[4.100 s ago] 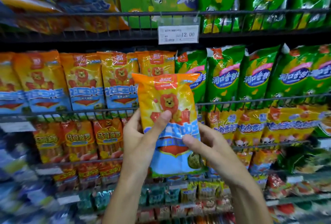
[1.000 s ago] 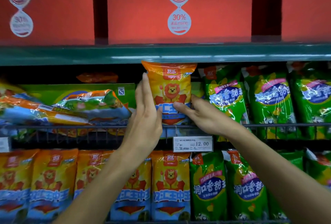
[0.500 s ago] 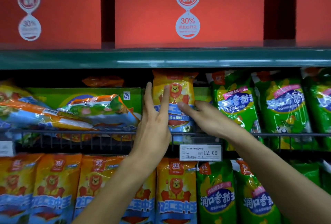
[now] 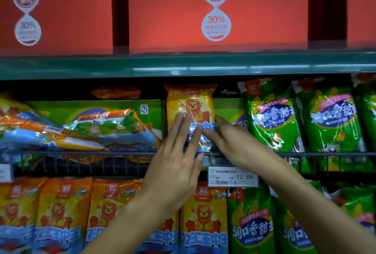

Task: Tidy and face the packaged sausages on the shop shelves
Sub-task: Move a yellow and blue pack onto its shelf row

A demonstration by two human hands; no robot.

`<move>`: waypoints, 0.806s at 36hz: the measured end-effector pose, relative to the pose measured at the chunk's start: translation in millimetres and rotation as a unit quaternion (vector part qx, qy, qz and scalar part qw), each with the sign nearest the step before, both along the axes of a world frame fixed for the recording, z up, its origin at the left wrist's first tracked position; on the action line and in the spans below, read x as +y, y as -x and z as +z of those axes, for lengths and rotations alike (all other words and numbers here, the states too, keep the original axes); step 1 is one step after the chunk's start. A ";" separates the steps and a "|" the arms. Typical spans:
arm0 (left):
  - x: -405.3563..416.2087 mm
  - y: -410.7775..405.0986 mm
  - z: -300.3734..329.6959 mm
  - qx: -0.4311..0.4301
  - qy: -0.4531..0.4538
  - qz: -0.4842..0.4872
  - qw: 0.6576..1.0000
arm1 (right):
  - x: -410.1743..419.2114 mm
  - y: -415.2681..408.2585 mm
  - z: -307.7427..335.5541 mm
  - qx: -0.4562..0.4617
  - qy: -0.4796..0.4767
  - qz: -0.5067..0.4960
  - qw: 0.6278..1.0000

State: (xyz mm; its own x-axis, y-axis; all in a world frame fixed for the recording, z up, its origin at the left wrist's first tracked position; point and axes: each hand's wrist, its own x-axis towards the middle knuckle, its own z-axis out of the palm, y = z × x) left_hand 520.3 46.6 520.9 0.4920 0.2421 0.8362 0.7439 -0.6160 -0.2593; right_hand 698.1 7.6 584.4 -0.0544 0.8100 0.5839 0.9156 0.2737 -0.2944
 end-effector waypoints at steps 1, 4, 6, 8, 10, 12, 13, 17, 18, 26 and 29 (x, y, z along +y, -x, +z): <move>0.2 1.0 0.1 0.006 0.001 -0.001 1.000 | 0.8 2.7 -0.1 -0.015 0.013 -0.016 1.000; 1.5 2.4 -0.1 0.015 0.002 0.003 1.000 | -1.6 5.1 0.1 -0.044 0.025 -0.042 0.998; 0.4 4.3 -0.7 0.018 0.012 -0.002 1.000 | -10.6 3.2 -2.6 -0.048 -0.002 -0.059 0.997; -1.3 6.2 -1.9 0.014 0.018 -0.008 1.000 | -21.4 1.5 -10.8 -0.053 -0.067 -0.070 0.994; -1.7 7.2 -3.2 0.020 0.009 -0.002 1.000 | -28.4 2.2 -22.0 -0.070 -0.146 -0.021 0.987; -0.6 8.0 -4.0 0.028 0.005 0.002 1.000 | -26.5 1.7 -34.6 -0.114 -0.162 0.003 0.980; 0.0 8.3 -4.2 0.030 0.009 0.001 1.000 | -24.4 0.9 -39.5 -0.133 -0.159 -0.007 0.978; -1.5 10.1 -2.0 0.044 0.030 0.000 0.999 | -22.6 0.0 -44.5 -0.140 -0.173 -0.027 0.975; -2.1 11.2 -1.1 0.051 0.031 0.002 0.998 | -22.6 -1.0 -44.4 -0.139 -0.172 -0.026 0.975; -25.4 47.6 -5.5 0.045 0.070 -0.060 0.995 | -25.9 -5.8 -46.4 -0.094 -0.217 0.034 0.971; -33.5 75.7 -20.0 0.024 0.032 -0.076 0.996 | -29.9 0.2 -50.0 -0.054 -0.245 0.079 0.965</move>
